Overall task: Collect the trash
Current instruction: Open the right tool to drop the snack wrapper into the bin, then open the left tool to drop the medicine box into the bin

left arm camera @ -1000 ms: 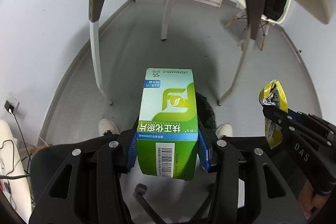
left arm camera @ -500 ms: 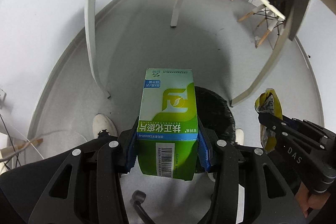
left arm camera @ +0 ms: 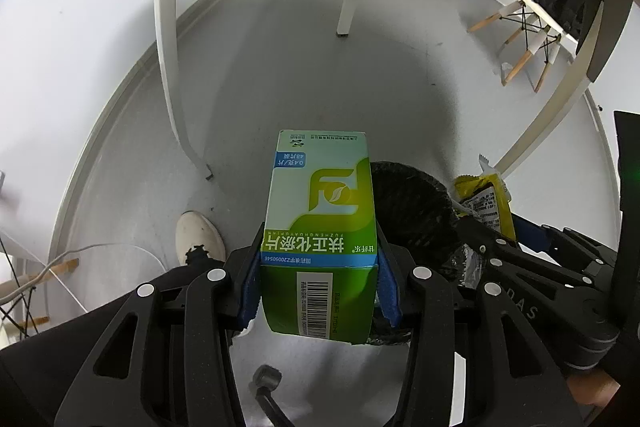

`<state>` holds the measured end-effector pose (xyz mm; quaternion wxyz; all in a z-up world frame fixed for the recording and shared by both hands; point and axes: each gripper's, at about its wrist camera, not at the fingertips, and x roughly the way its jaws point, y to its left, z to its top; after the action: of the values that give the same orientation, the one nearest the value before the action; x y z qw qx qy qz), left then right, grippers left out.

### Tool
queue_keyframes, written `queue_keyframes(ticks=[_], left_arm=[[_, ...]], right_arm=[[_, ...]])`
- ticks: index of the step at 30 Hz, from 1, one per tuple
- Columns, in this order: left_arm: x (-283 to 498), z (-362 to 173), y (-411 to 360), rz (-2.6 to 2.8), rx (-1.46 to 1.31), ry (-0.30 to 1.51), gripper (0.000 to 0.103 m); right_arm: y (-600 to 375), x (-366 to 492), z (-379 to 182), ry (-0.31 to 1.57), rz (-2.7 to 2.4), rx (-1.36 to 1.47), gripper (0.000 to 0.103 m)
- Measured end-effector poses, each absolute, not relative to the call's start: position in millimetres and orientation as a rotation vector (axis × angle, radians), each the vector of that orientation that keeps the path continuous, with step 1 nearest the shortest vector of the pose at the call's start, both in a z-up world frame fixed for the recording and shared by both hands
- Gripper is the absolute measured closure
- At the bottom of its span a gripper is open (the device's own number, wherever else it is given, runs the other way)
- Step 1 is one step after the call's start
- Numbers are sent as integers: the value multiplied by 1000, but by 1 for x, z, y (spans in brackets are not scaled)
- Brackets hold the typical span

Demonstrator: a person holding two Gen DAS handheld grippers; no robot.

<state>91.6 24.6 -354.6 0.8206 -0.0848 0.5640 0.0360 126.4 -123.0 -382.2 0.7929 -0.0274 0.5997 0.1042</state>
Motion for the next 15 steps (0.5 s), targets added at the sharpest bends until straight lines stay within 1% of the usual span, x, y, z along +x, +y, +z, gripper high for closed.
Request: queue_keyframes(ticks=[8,10,11,13,15], left_arm=[[100,-361,22,78,-179,1216,57],[101,-363,22,78,-176,1221,57],[102,-364,20,78,-174,1225,57],[103,-366,17,70,-171,1230,57],[105,-367,11,58,-165,1235,57]], right_arm=[[-121,126,-381,1286,223,-46,39],[-125,126,-380,1285,215,-31,32],[-129,126,-377,1282,208,-19,30],[-136,126,-373,1271,198,-9,21],[-145,126,-366,1254,184,-3,16]])
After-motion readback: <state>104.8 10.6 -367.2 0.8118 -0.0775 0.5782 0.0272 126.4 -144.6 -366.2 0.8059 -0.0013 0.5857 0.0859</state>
